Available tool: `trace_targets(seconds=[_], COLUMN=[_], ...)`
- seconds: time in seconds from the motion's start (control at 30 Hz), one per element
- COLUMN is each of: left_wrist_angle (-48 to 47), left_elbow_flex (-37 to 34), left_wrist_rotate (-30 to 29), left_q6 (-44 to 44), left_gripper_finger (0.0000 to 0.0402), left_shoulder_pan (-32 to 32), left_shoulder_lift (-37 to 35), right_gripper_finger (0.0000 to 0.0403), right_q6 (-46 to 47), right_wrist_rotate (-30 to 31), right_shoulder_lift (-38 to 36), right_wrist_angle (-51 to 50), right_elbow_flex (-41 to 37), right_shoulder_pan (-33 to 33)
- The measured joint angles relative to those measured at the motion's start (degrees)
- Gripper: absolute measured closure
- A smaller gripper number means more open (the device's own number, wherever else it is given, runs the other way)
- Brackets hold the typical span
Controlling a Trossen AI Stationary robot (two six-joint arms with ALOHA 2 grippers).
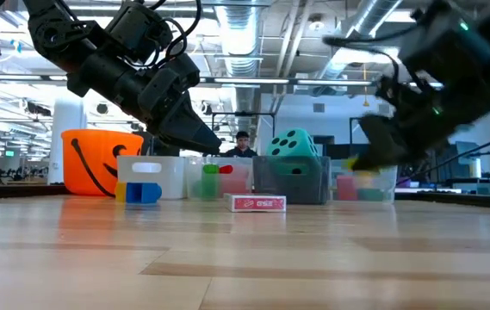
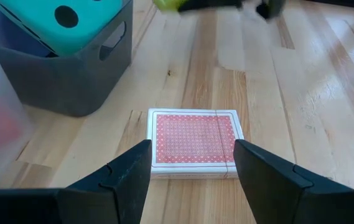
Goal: Pick & Place Toys
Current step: Put the small light green game piece into the right transparent bin
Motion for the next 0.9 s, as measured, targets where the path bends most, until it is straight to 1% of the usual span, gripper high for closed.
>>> trace_targets(seconds=[0.1, 0.17, 0.23, 0.33, 0.4, 0.47, 0.63, 0.67, 0.73, 0.9], left_wrist_angle=[0.00, 0.04, 0.04, 0.06, 0.09, 0.08, 0.11, 0.09, 0.11, 0.11], left_elbow_flex=[0.00, 0.00, 0.00, 0.00, 0.00, 0.00, 0.00, 0.00, 0.00, 0.00], left_wrist_rotate=[0.00, 0.00, 0.00, 0.00, 0.00, 0.00, 0.00, 0.00, 0.00, 0.00], left_q6=[0.00, 0.00, 0.00, -0.02, 0.00, 0.00, 0.00, -0.02, -0.01, -0.02], left_gripper_finger=[0.0181, 0.0181, 0.0181, 0.0181, 0.0181, 0.0181, 0.0181, 0.0181, 0.0181, 0.0181], left_shoulder_pan=[0.00, 0.00, 0.00, 0.00, 0.00, 0.00, 0.00, 0.00, 0.00, 0.00], left_shoulder_lift=[0.00, 0.00, 0.00, 0.00, 0.00, 0.00, 0.00, 0.00, 0.00, 0.00], right_gripper_finger=[0.0267, 0.0267, 0.0267, 0.0267, 0.0267, 0.0267, 0.0267, 0.0262, 0.0231, 0.0119], right_q6=[-0.11, -2.97, -7.88, -14.74, -17.98, -20.59, -27.50, -28.46, -29.87, -31.55], right_wrist_rotate=[5.28, 8.57, 9.89, 9.95, 9.15, 7.13, -0.92, -2.05, -3.87, -13.35], right_shoulder_lift=[-3.96, -6.73, -9.67, -13.58, -15.71, -17.28, -18.79, -18.79, -18.79, -18.79], right_wrist_angle=[-4.75, -5.73, -5.34, -5.48, -5.47, -5.16, -0.96, 0.28, 2.08, 4.04], right_elbow_flex=[1.47, 2.06, 2.58, 2.61, 2.65, 2.65, 2.65, 2.65, 2.65, 2.65], right_shoulder_pan=[-2.26, -4.23, -6.98, -12.65, -16.81, -20.94, -29.82, -31.21, -33.84, -38.98])
